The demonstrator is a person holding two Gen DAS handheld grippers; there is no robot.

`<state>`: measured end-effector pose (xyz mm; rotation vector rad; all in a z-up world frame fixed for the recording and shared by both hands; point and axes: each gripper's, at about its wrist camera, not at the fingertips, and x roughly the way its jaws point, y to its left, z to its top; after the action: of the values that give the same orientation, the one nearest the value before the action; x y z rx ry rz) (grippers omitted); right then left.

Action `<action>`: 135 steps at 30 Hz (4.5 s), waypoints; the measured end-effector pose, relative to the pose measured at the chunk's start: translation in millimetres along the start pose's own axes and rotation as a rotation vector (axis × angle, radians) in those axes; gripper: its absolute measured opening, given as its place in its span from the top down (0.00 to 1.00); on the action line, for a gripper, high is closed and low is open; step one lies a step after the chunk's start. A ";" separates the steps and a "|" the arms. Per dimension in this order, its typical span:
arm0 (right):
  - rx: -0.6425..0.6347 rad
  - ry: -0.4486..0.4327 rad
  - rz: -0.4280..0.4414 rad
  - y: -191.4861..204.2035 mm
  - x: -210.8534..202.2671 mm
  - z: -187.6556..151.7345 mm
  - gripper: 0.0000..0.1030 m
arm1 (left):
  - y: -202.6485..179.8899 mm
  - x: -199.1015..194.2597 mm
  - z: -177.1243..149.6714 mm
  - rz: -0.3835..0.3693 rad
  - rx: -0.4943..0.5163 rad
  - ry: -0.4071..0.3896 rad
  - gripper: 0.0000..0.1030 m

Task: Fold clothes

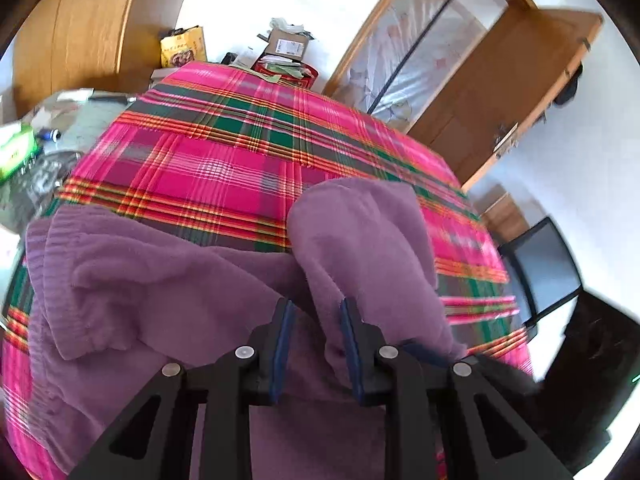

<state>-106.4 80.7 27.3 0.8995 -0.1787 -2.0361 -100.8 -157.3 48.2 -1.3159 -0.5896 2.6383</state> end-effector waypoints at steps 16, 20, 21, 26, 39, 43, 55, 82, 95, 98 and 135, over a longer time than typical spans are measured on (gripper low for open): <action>0.217 -0.049 -0.043 -69.7 -32.1 -11.2 0.73 | -48.1 -5.9 -6.3 0.033 0.232 -0.007 0.74; 0.261 -0.038 0.024 -73.6 -25.4 -11.6 0.73 | -67.0 5.7 -13.2 0.046 0.323 0.035 0.73; 0.268 -0.035 0.033 -73.8 -24.1 -11.8 0.73 | -70.6 7.8 -14.7 0.046 0.337 0.041 0.73; 0.304 -0.025 0.082 -72.8 -21.6 -15.7 0.74 | -75.8 9.3 -18.2 0.036 0.359 0.050 0.72; 0.343 -0.012 0.076 -75.1 -5.9 -6.6 0.61 | -77.8 16.4 -21.5 0.078 0.417 0.061 0.72; 0.333 -0.044 0.072 -73.0 -8.6 -6.6 0.81 | -65.2 17.2 -12.8 0.046 0.342 0.068 0.70; 0.277 -0.176 0.067 -67.0 -39.5 -2.1 0.97 | -59.7 14.9 -6.0 0.030 0.260 0.047 0.69; 0.286 -0.296 -0.103 -76.0 -104.2 -12.0 0.99 | -83.6 22.0 -7.8 -0.006 0.282 0.057 0.69; 0.261 -0.163 -0.070 -72.9 -75.6 -18.3 0.74 | -103.3 3.7 -27.4 0.014 0.422 0.036 0.69; 0.258 -0.153 -0.073 -72.1 -74.7 -21.8 0.73 | -109.7 4.4 -33.8 0.030 0.474 0.033 0.69; 0.311 -0.102 0.149 -62.1 -31.1 58.8 0.97 | -39.0 -30.7 -33.1 -0.091 0.300 0.001 0.69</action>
<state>-175.5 130.5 59.5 0.9397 -0.6143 -1.9453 -58.0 -121.1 68.6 -1.1722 -0.2333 2.5279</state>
